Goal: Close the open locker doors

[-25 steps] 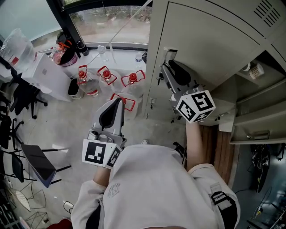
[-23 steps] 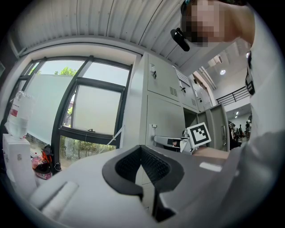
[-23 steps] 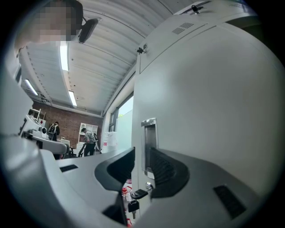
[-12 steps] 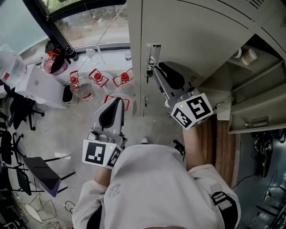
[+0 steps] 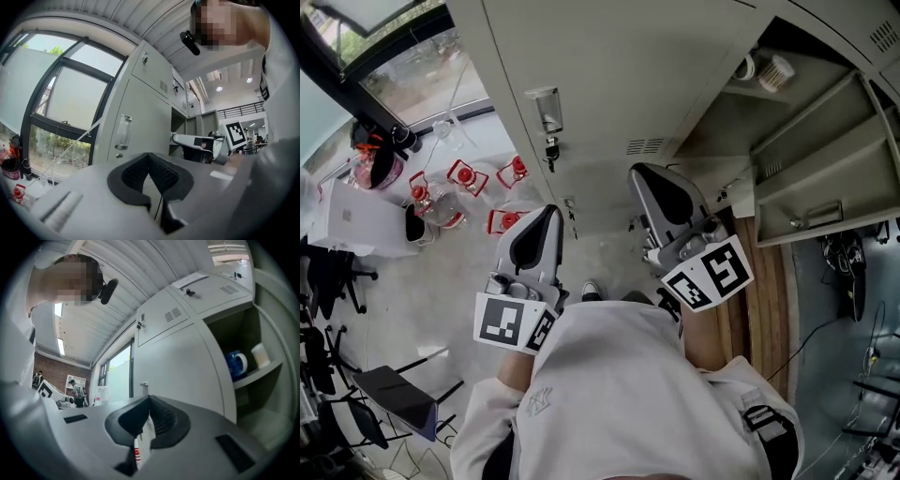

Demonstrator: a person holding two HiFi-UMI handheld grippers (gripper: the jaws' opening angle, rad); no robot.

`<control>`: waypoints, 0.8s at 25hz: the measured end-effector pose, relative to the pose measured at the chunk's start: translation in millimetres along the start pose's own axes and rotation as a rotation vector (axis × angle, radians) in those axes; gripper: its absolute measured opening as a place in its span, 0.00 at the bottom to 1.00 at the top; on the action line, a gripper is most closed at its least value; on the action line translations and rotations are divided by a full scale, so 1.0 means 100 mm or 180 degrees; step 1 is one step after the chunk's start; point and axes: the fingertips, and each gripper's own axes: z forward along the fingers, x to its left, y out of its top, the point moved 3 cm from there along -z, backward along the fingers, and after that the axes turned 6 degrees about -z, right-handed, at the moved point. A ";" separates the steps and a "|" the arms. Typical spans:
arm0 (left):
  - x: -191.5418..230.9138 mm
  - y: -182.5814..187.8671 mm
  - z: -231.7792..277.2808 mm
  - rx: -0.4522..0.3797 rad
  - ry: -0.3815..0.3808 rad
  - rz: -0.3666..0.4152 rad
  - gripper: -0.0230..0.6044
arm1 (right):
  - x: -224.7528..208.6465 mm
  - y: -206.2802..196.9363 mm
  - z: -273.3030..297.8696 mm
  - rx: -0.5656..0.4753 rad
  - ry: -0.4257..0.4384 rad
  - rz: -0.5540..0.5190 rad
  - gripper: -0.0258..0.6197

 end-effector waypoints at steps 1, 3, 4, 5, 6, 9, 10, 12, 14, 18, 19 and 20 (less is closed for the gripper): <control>-0.07 -0.02 0.06 0.0015 -0.0054 -0.0001 0.05 | -0.05 -0.01 -0.08 0.0004 -0.0063 0.0019 0.06; -0.21 -0.07 0.17 0.0049 -0.0160 -0.0001 0.05 | -0.14 -0.05 -0.25 0.0022 -0.0179 0.0056 0.06; -0.28 -0.08 0.22 0.0064 -0.0202 0.0000 0.05 | -0.18 -0.06 -0.32 0.0033 -0.0224 0.0076 0.06; -0.35 -0.10 0.28 0.0074 -0.0232 0.0002 0.05 | -0.23 -0.07 -0.39 0.0043 -0.0256 0.0097 0.06; -0.42 -0.10 0.33 0.0077 -0.0252 0.0004 0.05 | -0.27 -0.07 -0.46 0.0053 -0.0276 0.0117 0.06; -0.65 -0.13 0.48 0.0077 -0.0290 0.0007 0.05 | -0.40 -0.06 -0.66 0.0081 -0.0296 0.0144 0.06; -0.74 -0.15 0.54 0.0081 -0.0299 0.0006 0.05 | -0.45 -0.04 -0.74 0.0092 -0.0298 0.0140 0.06; -0.94 -0.19 0.65 0.0088 -0.0312 -0.0001 0.05 | -0.56 0.00 -0.92 0.0102 -0.0287 0.0143 0.06; -1.16 -0.24 0.76 0.0086 -0.0324 -0.0008 0.05 | -0.67 0.05 -1.12 0.0098 -0.0242 0.0176 0.06; -1.67 -0.34 0.96 0.0062 -0.0335 -0.0007 0.05 | -0.91 0.15 -1.53 0.0085 -0.0128 0.0179 0.06; -1.80 -0.37 1.00 0.0051 -0.0328 -0.0005 0.05 | -0.96 0.17 -1.63 0.0077 -0.0098 0.0176 0.06; -1.92 -0.40 1.03 0.0039 -0.0317 0.0000 0.05 | -1.02 0.19 -1.74 0.0067 -0.0063 0.0177 0.06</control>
